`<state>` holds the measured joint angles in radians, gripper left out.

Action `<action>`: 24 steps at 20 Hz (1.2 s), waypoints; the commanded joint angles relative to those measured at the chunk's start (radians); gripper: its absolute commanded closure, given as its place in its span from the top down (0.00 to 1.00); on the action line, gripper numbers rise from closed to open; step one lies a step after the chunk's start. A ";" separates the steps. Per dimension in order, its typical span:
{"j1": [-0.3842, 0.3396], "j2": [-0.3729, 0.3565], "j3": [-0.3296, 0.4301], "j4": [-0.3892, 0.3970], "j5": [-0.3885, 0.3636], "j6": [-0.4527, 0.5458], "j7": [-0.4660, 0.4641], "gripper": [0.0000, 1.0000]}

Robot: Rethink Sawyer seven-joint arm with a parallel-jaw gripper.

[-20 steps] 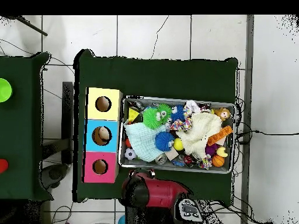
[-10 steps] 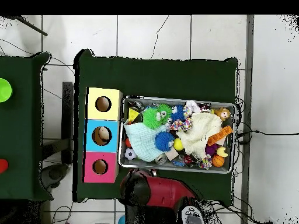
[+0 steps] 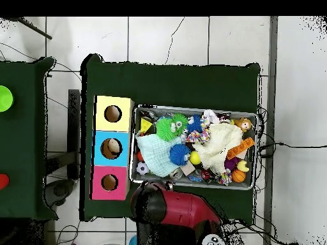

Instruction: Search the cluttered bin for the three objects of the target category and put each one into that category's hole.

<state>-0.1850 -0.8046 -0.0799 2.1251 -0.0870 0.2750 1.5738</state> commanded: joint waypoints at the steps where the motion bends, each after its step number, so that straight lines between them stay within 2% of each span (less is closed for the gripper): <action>1: -0.018 -0.046 0.105 -0.127 0.059 0.150 0.109 1.00; 8: -0.012 -0.028 0.099 -0.165 0.056 0.156 0.111 1.00; 18: -0.013 0.019 0.103 -0.176 0.037 0.037 0.131 1.00; 24: -0.017 0.026 0.108 -0.180 0.039 0.035 0.134 1.00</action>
<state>-0.1850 -0.8287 -0.0792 2.0127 -0.0809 0.3294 1.5738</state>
